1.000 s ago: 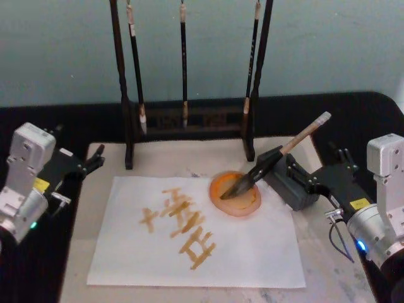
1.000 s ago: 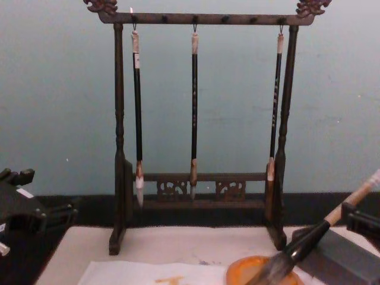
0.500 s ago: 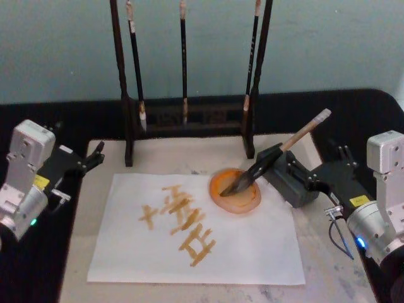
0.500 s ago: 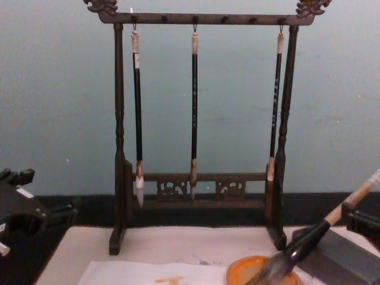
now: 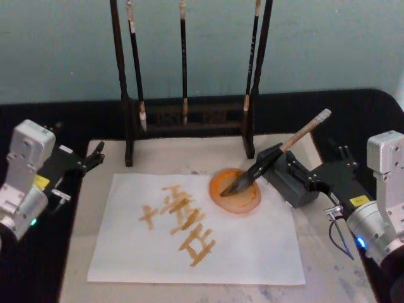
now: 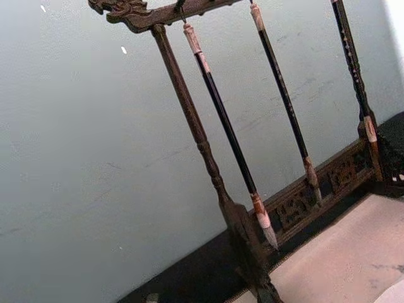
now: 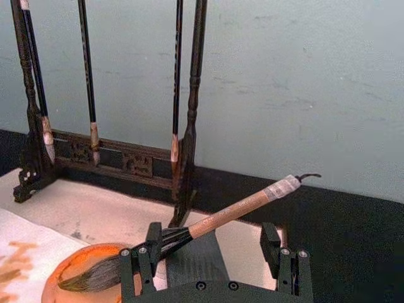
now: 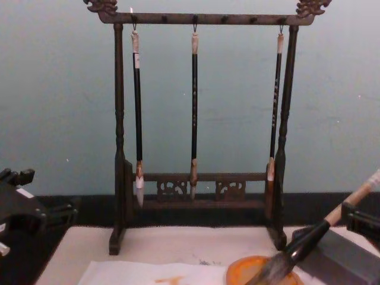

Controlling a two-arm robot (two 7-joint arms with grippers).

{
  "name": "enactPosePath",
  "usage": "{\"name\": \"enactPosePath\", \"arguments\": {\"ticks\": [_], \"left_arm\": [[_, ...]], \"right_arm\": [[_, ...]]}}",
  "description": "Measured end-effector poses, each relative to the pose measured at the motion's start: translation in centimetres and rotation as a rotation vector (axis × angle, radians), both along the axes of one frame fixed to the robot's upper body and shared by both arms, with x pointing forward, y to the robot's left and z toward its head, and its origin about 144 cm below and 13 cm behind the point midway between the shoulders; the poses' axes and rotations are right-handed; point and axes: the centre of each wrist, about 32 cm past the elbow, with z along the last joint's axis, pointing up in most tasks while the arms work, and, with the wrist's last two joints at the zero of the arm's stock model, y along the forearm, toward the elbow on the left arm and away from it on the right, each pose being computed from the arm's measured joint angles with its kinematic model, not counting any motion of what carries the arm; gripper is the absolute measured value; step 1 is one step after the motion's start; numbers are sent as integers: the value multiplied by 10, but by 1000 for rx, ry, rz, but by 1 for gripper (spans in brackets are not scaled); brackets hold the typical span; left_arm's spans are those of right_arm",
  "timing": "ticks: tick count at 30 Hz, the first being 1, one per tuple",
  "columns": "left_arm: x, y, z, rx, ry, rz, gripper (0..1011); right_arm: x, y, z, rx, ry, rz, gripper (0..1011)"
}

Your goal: Pick up the brush from the inkstone, write on the paper, then place the brush back to its original position.

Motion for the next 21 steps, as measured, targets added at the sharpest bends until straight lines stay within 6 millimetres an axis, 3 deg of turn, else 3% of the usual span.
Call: {"name": "enactPosePath", "arguments": {"ticks": [21], "left_arm": [[0,0,0,0,0,0,1010]], "right_arm": [[0,0,0,0,0,0,1000]]}}
